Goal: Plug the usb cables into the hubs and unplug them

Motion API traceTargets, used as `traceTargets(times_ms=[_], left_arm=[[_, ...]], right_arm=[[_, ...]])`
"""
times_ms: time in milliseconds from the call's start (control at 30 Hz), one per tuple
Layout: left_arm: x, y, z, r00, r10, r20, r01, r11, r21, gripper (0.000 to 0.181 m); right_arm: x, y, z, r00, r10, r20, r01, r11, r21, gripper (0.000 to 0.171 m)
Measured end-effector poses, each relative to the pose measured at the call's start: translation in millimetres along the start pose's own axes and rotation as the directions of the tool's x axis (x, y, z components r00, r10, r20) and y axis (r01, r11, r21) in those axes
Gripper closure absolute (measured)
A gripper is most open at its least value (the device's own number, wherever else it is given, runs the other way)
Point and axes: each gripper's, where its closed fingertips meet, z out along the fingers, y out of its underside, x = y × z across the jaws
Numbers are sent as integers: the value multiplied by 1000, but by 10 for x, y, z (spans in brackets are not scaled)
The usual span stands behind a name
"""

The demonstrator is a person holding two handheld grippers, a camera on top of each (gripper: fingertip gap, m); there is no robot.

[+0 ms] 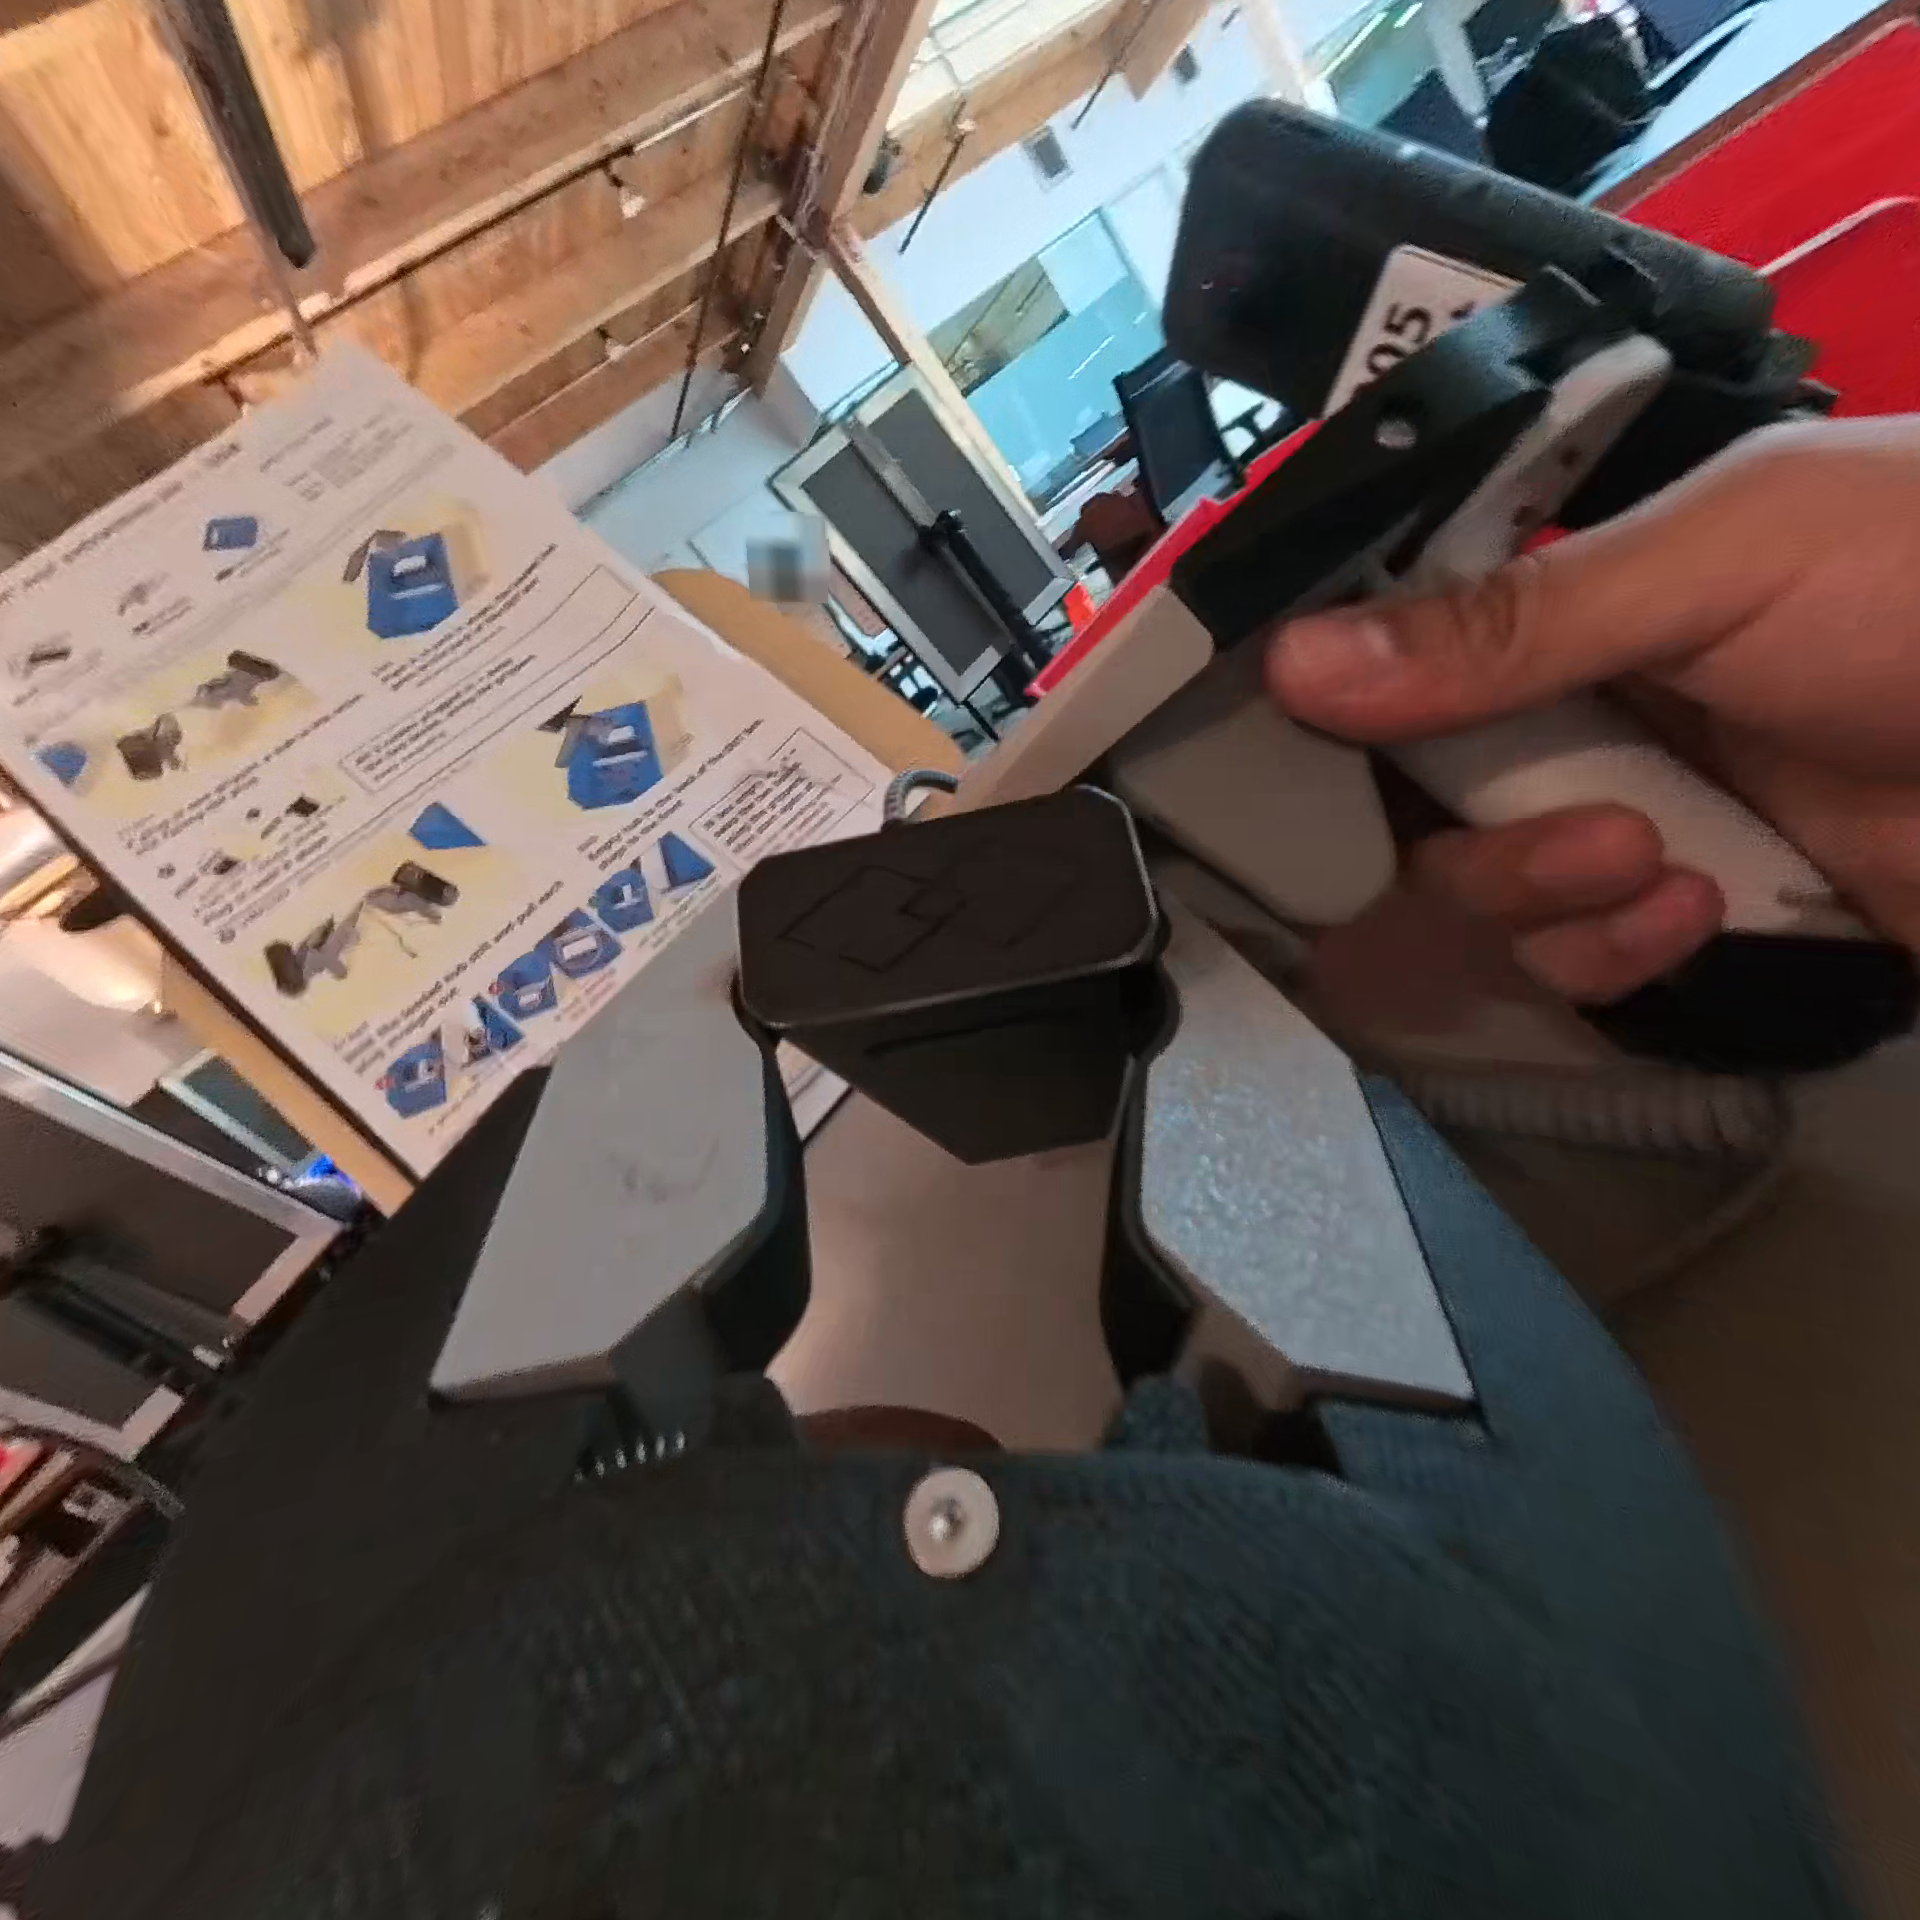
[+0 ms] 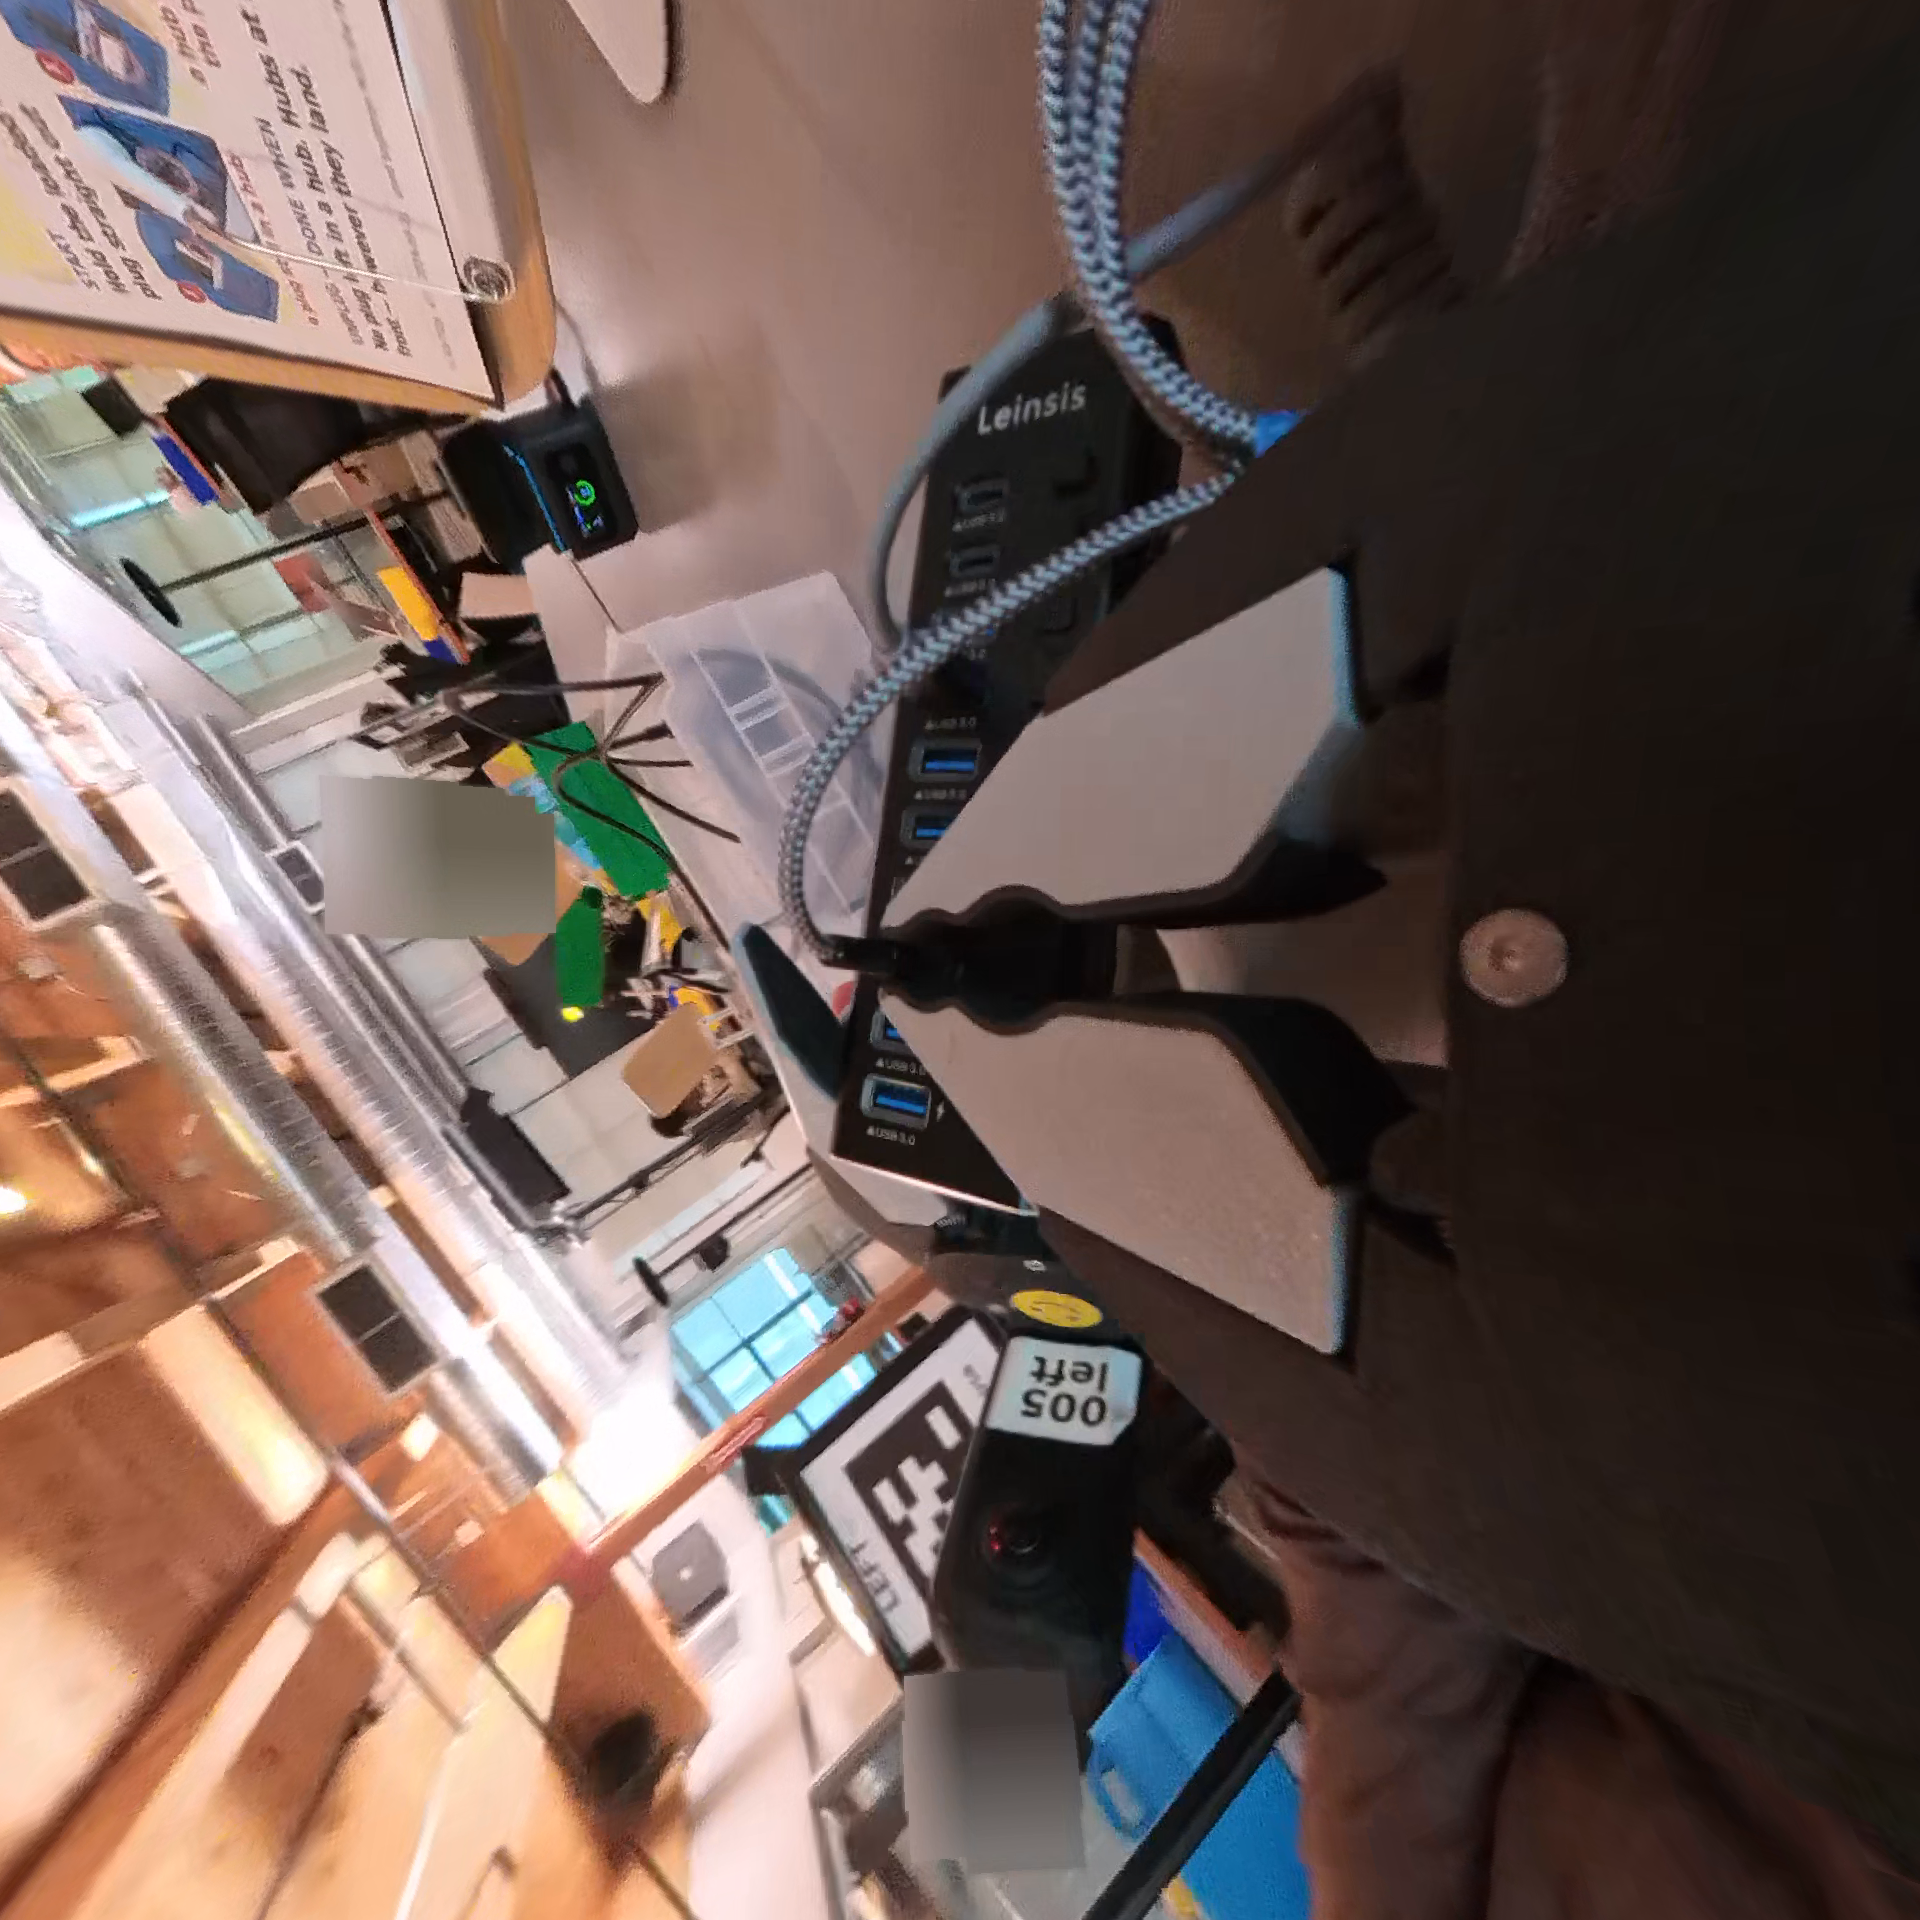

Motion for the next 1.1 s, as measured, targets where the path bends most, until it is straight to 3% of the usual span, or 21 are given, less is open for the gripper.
traceTargets(times_ms=[33,267,767,1100], left_arm=[[-47,24,-2,1000,-23,13,23,1000,-5,113],[-281,150,-28,988,-140,66,142,989,-38,114],[-330,88,-66,987,-134,92,135,991,-7,114],[-181,-22,-69,999,-37,36,34,998,59,115]], right_arm=[[16,-15,46,1000,-7,-17,7,1000,11,168],[101,-94,289,998,61,-29,-58,993,104,169],[26,-170,288,1000,6,-29,-1,986,169,169],[2,0,220,999,-47,7,47,997,-66,165]])
